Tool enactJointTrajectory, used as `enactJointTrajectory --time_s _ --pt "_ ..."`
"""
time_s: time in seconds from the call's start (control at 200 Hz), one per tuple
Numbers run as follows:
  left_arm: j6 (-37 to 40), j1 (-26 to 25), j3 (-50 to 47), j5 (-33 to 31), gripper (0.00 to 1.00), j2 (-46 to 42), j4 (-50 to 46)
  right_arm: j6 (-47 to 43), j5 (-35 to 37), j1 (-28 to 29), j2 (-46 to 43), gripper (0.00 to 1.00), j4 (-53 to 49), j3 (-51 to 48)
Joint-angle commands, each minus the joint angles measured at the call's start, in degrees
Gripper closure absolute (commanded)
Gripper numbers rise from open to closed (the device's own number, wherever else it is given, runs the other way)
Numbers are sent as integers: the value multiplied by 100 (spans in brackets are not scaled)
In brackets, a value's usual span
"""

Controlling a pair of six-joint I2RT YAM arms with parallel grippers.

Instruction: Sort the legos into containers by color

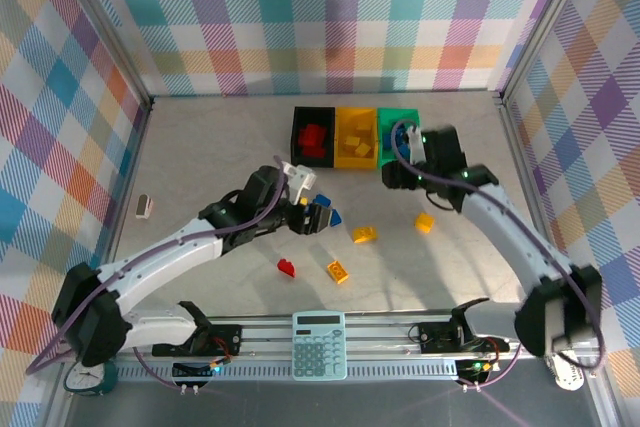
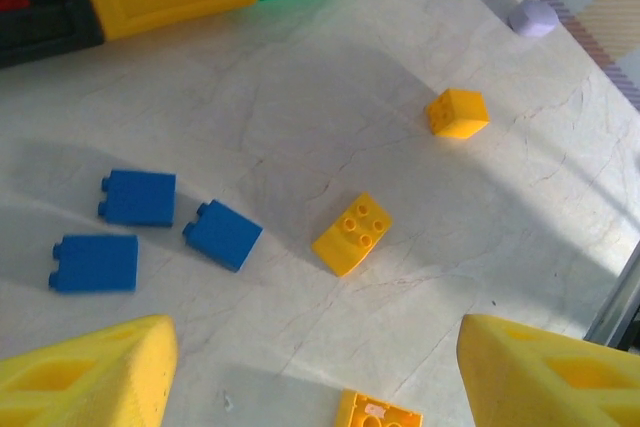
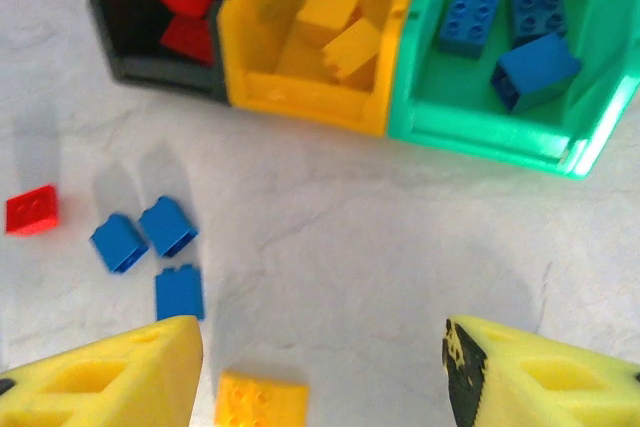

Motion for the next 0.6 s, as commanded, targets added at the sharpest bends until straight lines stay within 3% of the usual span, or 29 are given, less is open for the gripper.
enactJointTrajectory --time_s 0.0,0.255,0.595 --pt "723 -134 516 195 27 448 -496 290 198 303 -828 35 378 -693" --pt "1467 -572 1147 185 28 1575 -1148 494 289 1502 -2459 34 515 -2179" --pt "2323 -997 2359 -126 30 3377 -1593 554 276 2329 -3017 35 336 -2498"
